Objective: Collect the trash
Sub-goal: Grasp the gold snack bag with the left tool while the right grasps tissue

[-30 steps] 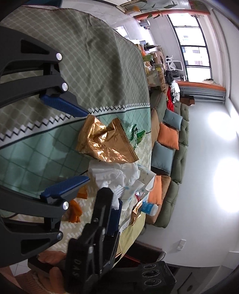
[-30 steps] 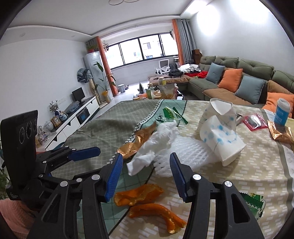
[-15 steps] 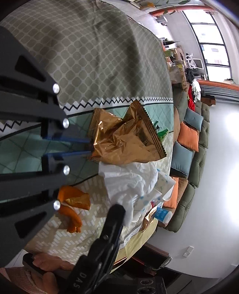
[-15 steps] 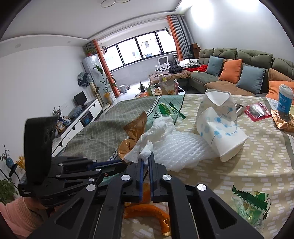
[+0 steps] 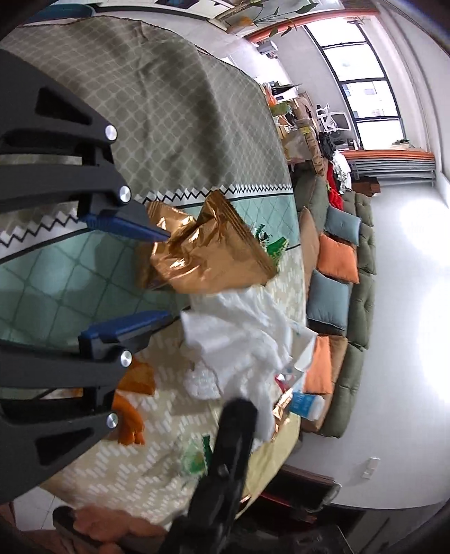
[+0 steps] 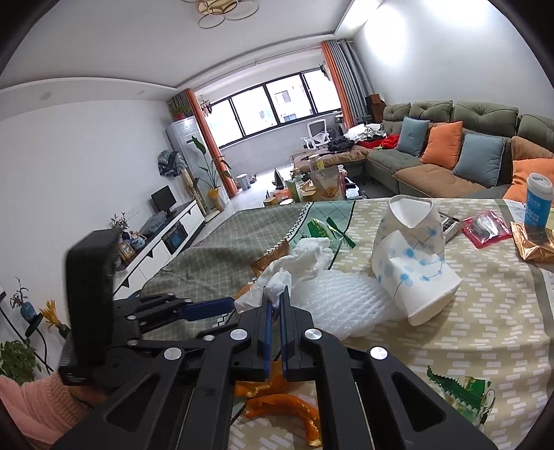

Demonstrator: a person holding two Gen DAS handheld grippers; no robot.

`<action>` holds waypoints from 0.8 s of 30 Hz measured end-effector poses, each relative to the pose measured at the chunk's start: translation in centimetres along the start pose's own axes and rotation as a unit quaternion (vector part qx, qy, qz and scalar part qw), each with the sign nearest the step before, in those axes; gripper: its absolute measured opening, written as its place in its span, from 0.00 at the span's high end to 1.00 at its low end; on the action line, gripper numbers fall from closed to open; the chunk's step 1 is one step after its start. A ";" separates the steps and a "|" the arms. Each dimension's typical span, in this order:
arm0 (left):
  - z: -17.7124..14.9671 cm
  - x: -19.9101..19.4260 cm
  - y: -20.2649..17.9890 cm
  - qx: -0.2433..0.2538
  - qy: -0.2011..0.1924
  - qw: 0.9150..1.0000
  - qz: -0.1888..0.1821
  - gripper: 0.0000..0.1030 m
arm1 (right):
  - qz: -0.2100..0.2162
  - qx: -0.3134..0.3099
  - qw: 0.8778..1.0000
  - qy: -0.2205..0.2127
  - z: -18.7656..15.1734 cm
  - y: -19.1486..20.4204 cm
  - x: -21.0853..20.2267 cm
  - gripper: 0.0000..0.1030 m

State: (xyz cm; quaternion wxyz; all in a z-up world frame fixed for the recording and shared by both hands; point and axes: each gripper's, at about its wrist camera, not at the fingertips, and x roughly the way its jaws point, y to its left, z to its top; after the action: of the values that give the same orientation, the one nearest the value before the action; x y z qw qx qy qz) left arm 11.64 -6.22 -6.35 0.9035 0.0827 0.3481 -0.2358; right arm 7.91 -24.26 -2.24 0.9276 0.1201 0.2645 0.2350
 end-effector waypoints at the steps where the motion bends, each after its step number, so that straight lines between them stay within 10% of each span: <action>1: 0.2 0.4 0.0 0.003 0.007 1.000 0.005 0.64 | 0.001 0.000 1.000 0.000 0.0 0.0 -0.1 0.96; 5: 0.7 1.1 0.1 -0.001 0.020 1.000 -0.001 0.88 | 0.004 0.004 1.000 -0.002 0.0 -0.2 -0.4 0.96; 24: -2.0 -8.5 5.5 -0.100 -0.077 0.991 -0.032 0.93 | 0.083 -0.022 0.996 -0.013 1.8 3.6 -0.8 0.96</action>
State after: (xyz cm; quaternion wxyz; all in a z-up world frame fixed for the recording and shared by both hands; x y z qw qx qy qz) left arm 7.61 2.37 -2.29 0.9233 -0.0377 0.3021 -0.2342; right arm 6.96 -21.76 0.87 0.9105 0.1238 0.2364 0.3160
